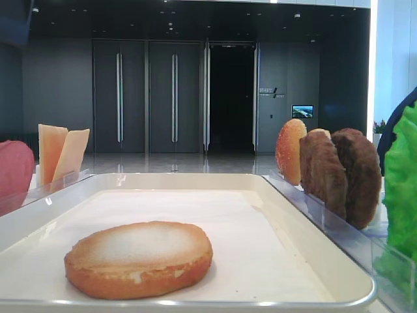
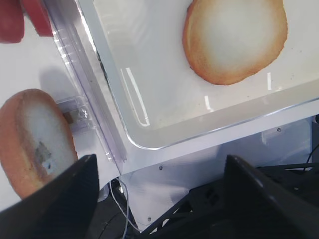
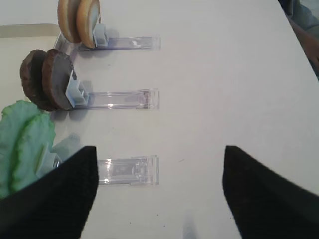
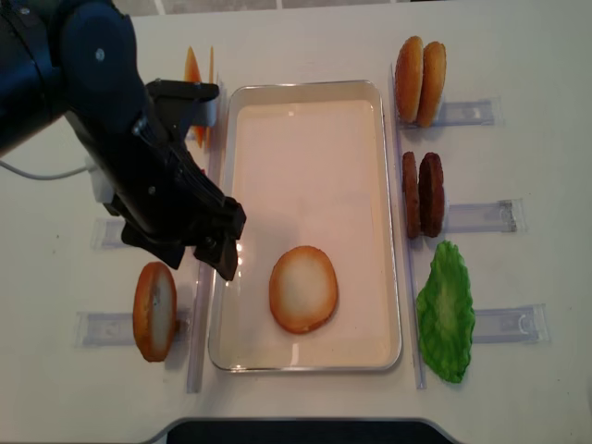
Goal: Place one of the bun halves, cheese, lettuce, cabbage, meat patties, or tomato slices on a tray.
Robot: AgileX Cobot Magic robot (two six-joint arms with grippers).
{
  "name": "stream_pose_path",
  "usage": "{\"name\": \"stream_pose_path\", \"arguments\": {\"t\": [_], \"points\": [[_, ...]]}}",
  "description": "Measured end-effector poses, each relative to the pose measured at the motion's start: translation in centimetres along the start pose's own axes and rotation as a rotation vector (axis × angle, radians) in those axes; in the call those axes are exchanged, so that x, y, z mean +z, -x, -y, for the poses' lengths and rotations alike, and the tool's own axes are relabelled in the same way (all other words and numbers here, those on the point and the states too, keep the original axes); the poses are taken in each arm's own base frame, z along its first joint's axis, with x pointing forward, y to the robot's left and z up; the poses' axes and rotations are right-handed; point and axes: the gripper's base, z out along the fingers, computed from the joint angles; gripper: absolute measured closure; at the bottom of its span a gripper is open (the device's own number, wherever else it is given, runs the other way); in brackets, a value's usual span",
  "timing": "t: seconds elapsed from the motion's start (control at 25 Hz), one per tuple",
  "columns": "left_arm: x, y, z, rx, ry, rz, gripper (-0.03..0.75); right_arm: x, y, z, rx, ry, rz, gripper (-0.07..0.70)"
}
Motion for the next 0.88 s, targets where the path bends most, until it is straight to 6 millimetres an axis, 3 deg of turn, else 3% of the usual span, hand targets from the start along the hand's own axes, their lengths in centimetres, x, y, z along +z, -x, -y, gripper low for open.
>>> {"name": "stream_pose_path", "arguments": {"t": [0.16, 0.28, 0.6, 0.88], "points": [[-0.3, -0.1, 0.0, 0.003, 0.001, 0.011, 0.125, 0.0, 0.0, 0.0, 0.000, 0.000, 0.000, 0.107], [-1.1, -0.1, -1.2, -0.009, 0.029, 0.052, 0.125, 0.0, 0.0, 0.0, 0.000, 0.000, 0.000, 0.107], [-4.6, -0.4, -8.6, -0.155, 0.093, 0.183, 0.169, 0.0, 0.0, 0.0, 0.000, 0.000, 0.000, 0.107], [-6.7, -2.4, -15.8, -0.316, 0.190, 0.234, 0.177, 0.0, 0.0, 0.0, 0.000, 0.000, 0.000, 0.107]]}}
